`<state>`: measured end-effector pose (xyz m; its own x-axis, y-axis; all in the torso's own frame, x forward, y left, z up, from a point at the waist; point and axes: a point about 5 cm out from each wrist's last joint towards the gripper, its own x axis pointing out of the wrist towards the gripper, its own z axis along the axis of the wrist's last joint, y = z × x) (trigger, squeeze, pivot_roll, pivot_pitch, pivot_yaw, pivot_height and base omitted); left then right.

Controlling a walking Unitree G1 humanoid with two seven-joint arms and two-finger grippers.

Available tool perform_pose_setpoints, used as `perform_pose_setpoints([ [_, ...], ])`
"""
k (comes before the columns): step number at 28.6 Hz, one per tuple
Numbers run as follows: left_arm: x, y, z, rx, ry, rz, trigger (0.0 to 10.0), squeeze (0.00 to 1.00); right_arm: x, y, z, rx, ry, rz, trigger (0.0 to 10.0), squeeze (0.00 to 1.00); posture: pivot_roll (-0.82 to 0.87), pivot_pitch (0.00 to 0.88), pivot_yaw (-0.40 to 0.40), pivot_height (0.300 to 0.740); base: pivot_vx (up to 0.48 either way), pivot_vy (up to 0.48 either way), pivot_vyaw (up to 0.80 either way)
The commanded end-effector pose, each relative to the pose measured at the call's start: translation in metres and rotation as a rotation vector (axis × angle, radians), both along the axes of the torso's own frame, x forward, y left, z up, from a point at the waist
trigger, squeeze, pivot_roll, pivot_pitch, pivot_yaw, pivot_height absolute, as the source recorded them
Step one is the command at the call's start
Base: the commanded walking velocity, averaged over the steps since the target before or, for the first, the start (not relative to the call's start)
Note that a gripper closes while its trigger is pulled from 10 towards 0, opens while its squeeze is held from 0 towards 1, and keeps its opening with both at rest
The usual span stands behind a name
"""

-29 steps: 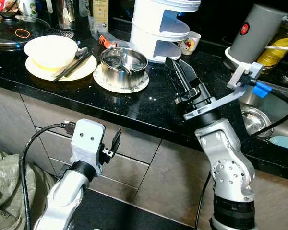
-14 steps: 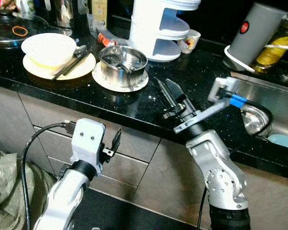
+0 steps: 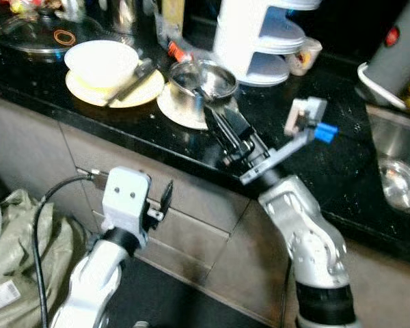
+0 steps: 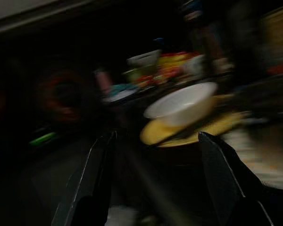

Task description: Kitchen organization

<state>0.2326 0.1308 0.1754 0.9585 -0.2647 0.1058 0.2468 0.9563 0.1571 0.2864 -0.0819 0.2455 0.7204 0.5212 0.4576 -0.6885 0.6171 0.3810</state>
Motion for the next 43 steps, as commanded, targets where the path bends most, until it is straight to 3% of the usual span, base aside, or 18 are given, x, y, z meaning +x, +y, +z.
perform_pose_setpoints([
  [1,-0.002,-0.005,-0.003,-0.007,0.011,-0.017,10.0,0.00,0.000,-0.005,-0.003,-0.014,0.003,-0.025,10.0,0.00,0.12,0.074,-0.168,0.740,0.000,0.000,0.79],
  [6,-0.002,-0.004,-0.001,0.007,-0.001,-0.023,10.0,0.00,0.003,-0.004,0.000,-0.014,-0.016,-0.048,10.0,0.00,0.13,0.080,-0.160,0.740,0.000,0.000,0.79],
  [10,0.000,-0.004,-0.001,-0.001,0.001,-0.021,10.0,0.00,0.012,-0.013,0.009,-0.051,-0.038,-0.201,10.0,0.00,0.13,0.081,-0.157,0.740,0.000,0.000,0.11],
  [12,0.000,-0.004,-0.001,-0.001,0.001,-0.022,10.0,0.00,0.013,-0.014,0.010,-0.066,-0.044,-0.222,10.0,0.00,0.13,0.081,-0.157,0.740,0.000,0.000,0.00],
  [16,0.001,-0.004,-0.002,-0.002,0.001,-0.025,10.0,0.00,0.020,-0.018,0.017,-0.159,-0.091,-0.344,10.0,0.00,0.14,0.082,-0.158,0.740,0.000,0.000,0.00],
  [17,0.000,-0.005,-0.002,-0.001,0.001,-0.026,10.0,0.00,0.022,-0.020,0.021,-0.180,-0.112,-0.379,10.0,0.59,0.14,0.081,-0.159,0.740,0.000,0.000,0.00],
  [18,0.000,-0.005,-0.002,-0.001,0.001,-0.026,10.0,0.00,0.022,-0.020,0.021,-0.180,-0.112,-0.379,10.0,0.59,0.14,0.081,-0.159,0.740,0.000,0.000,0.00],
  [19,0.000,-0.005,-0.001,0.000,0.000,-0.027,10.0,0.00,0.023,-0.022,0.025,-0.194,-0.130,-0.406,10.0,1.00,0.14,0.082,-0.160,0.740,0.000,0.000,0.00],
  [23,0.000,-0.005,-0.001,-0.001,-0.001,-0.028,10.0,0.00,0.028,-0.027,0.031,-0.219,-0.154,-0.463,10.0,1.00,0.15,0.085,-0.164,0.740,0.000,0.000,0.00],
  [25,0.001,-0.006,-0.001,-0.002,-0.002,-0.029,10.0,0.00,0.032,-0.026,0.024,-0.314,-0.164,-0.500,10.0,1.00,0.15,0.085,-0.164,0.740,0.000,0.000,0.00],
  [26,0.000,-0.006,-0.001,-0.003,-0.002,-0.030,10.0,0.00,0.036,-0.025,0.019,-0.384,-0.165,-0.525,10.0,0.00,0.15,0.086,-0.166,0.740,0.000,0.000,0.00],
  [31,0.001,-0.007,0.000,-0.004,-0.006,-0.032,10.0,0.00,0.051,-0.023,0.002,-0.567,-0.124,-0.619,10.0,0.00,0.15,0.090,-0.169,0.740,0.000,0.000,0.00],
  [36,0.001,-0.007,0.000,-0.005,-0.009,-0.031,10.0,0.00,0.060,-0.025,0.000,-0.553,-0.093,-0.650,10.0,0.00,0.15,0.092,-0.170,0.740,0.000,0.000,0.00],
  [43,0.003,-0.008,0.002,0.002,-0.019,-0.030,10.0,0.00,0.064,-0.024,0.009,-0.499,-0.129,-0.645,10.0,0.00,0.16,0.095,-0.177,0.740,0.000,0.000,0.00],
])
